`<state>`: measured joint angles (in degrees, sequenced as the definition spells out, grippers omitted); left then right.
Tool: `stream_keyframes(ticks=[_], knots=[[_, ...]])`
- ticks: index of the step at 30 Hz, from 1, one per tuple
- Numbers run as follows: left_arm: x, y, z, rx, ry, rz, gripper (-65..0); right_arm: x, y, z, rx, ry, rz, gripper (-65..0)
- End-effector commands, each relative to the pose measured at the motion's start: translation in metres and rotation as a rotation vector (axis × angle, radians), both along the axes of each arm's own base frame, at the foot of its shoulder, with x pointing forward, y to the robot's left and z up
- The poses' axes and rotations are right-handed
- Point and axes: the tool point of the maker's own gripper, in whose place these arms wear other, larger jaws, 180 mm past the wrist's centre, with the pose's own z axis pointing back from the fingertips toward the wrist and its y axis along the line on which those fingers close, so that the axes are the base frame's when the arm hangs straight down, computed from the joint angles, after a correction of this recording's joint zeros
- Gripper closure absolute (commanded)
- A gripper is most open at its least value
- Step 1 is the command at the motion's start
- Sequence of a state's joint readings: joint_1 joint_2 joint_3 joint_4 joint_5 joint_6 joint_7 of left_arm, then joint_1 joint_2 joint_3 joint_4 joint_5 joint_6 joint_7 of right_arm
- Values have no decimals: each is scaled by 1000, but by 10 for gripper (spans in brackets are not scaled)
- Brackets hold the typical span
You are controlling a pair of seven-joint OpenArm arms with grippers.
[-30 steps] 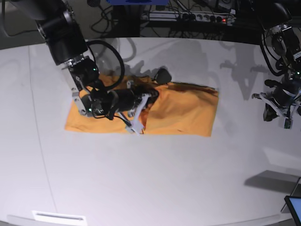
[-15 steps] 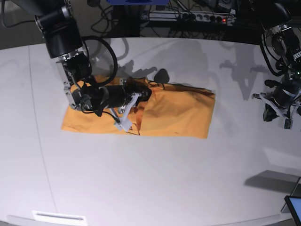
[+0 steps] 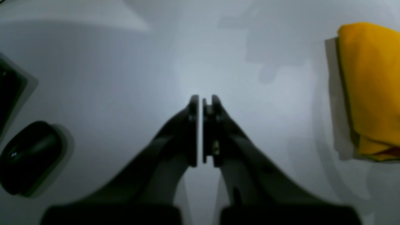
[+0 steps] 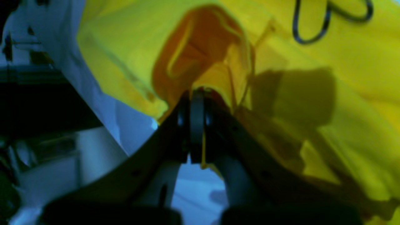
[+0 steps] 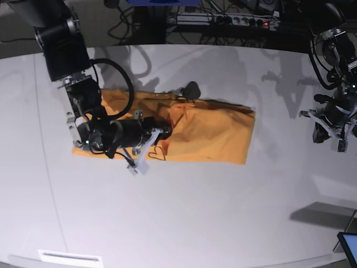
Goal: Fold the T-shirt properly
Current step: 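Press the right gripper onto the folded fabric and pinch it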
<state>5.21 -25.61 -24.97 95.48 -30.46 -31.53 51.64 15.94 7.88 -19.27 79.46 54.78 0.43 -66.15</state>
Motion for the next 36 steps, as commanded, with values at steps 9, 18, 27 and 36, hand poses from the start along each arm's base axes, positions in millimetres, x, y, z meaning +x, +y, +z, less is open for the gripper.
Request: stream_keyframes(ticks=[9,18,27,36], knots=[[7,5,17,17,-48,-6,0,44,-2,62,11,-102,-74,-3],[7,4,16,15,-48,-6,0,50,2,76,23,-135,-71,-3],[9,1,16,10,-53,-11,0,33,25,84,67,-127,-15,-1],[9,1,16,8,-53,-11,0,9,34,61,85,-52,-12,-1]])
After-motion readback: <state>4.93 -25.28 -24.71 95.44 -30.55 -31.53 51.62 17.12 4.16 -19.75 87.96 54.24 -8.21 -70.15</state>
